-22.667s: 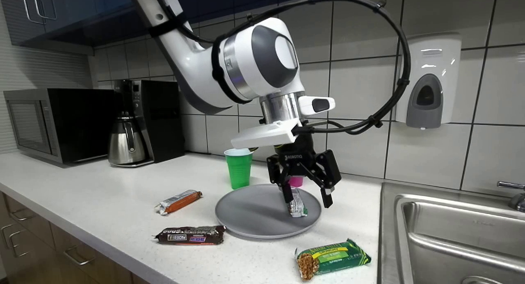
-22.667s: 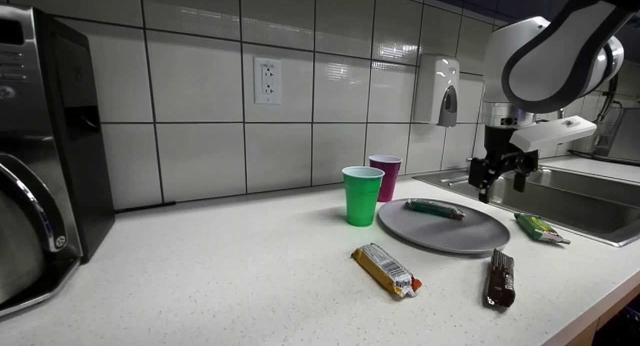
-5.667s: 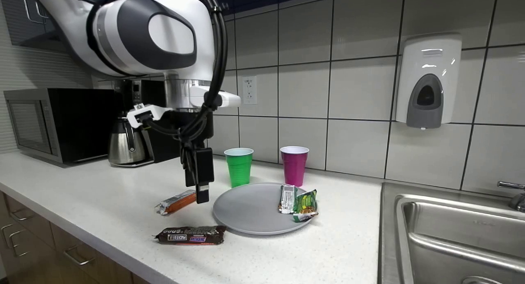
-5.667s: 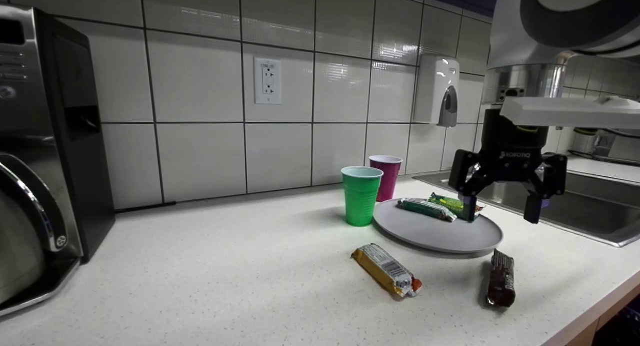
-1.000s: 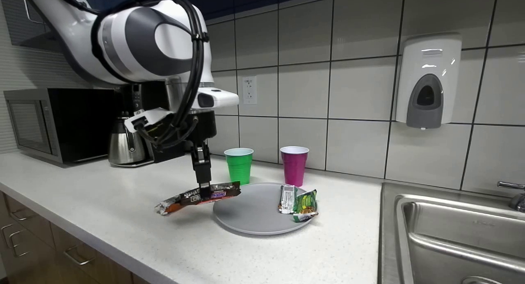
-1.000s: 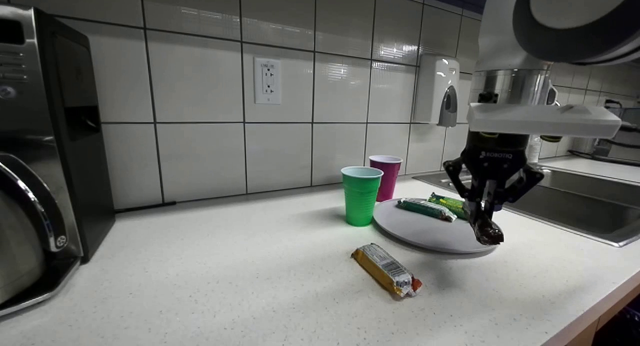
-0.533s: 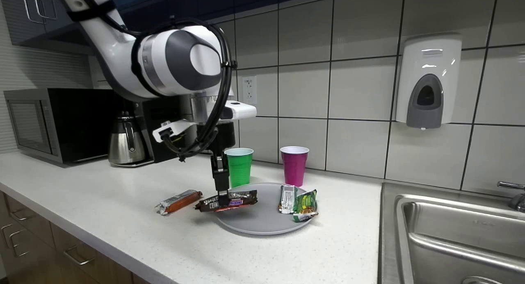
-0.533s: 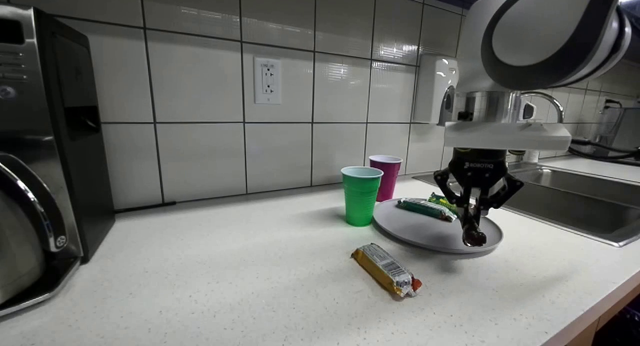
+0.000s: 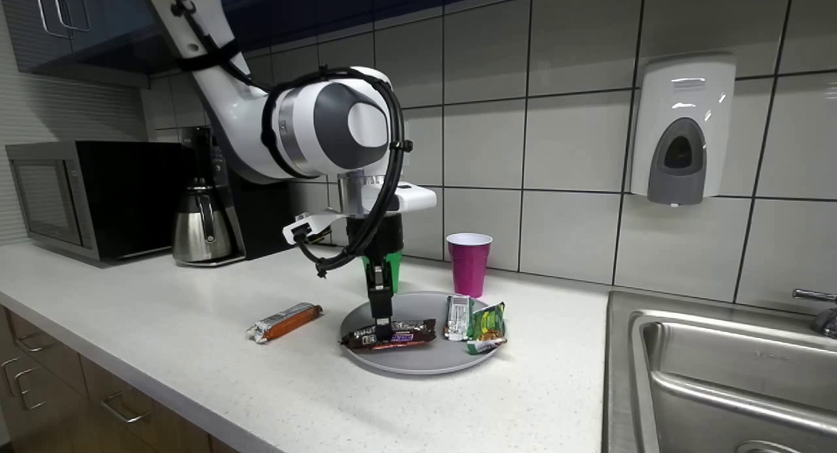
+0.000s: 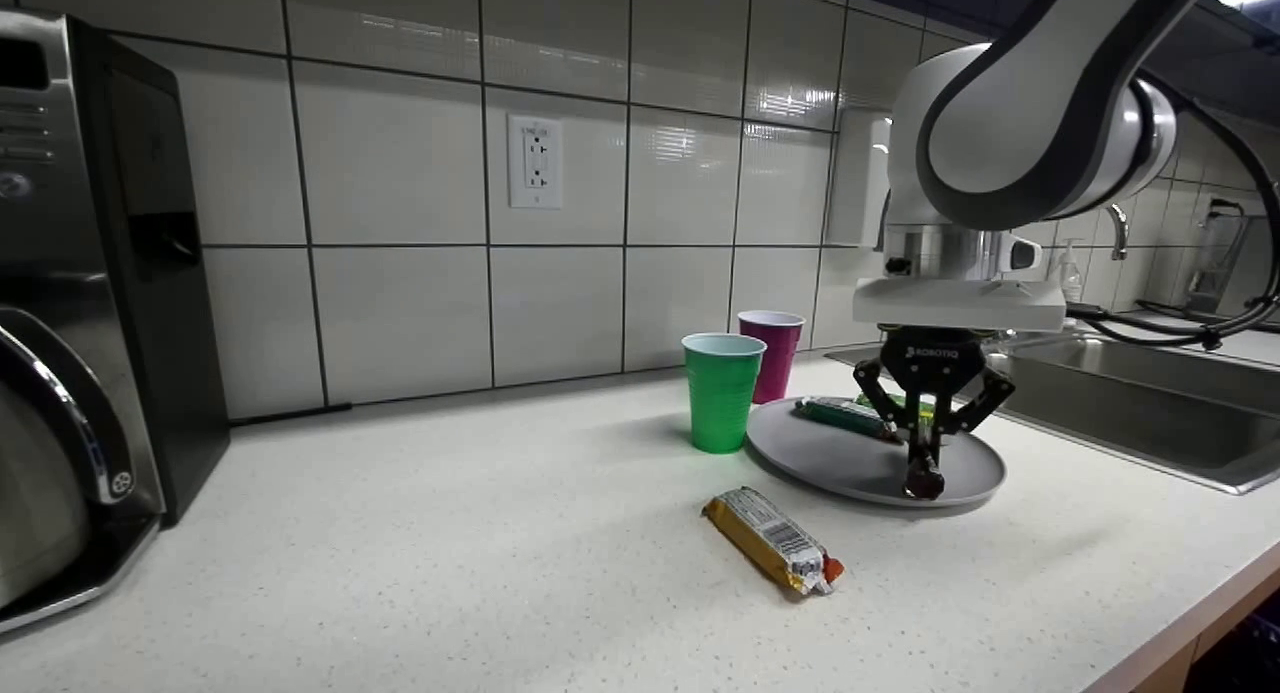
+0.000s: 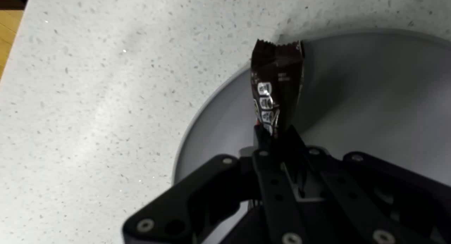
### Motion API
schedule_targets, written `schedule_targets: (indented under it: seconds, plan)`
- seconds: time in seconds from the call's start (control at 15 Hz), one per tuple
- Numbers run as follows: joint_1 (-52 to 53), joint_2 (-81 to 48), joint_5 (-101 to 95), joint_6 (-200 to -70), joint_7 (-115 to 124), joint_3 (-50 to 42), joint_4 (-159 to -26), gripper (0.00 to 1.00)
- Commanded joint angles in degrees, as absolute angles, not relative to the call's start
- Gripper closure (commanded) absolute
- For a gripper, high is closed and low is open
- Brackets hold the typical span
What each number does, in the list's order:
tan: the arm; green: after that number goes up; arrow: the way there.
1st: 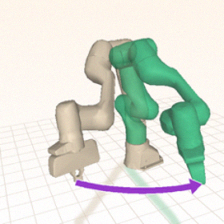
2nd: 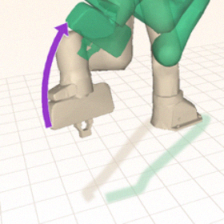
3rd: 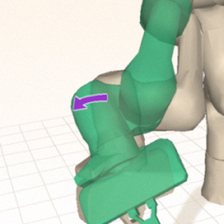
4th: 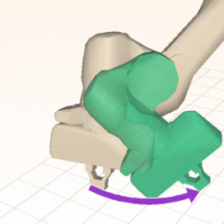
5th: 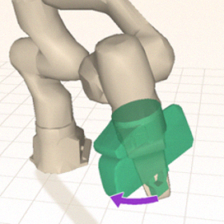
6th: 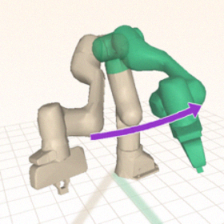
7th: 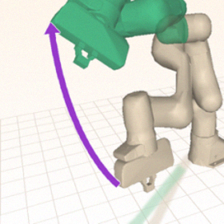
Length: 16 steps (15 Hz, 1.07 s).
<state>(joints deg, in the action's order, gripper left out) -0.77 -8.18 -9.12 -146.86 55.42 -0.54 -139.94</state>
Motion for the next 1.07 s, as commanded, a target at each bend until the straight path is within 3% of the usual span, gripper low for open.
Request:
schedule_targets:
  seconds: [0.0,0.07,0.47,0.53,0.67,0.73,1.0]
  plan:
    - [1.4,-8.3,-9.1,-146.6,56.8,-1.8,-138.7,0.61]
    - [1.6,-7.9,-8.9,-146.6,56.3,-1.7,-139.0,0.60]
    - [2.2,-8.3,-8.8,-146.8,55.2,-1.9,-139.3,0.17]
    - [2.3,-8.4,-8.8,-146.8,55.3,-2.0,-139.3,0.35]
    - [2.3,-8.5,-8.8,-146.8,55.2,-2.0,-139.3,0.19]
    - [2.3,-8.5,-8.8,-146.8,55.2,-2.0,-139.3,0.17]
    - [2.3,-8.5,-8.8,-146.8,55.2,-2.0,-139.3,0.17]
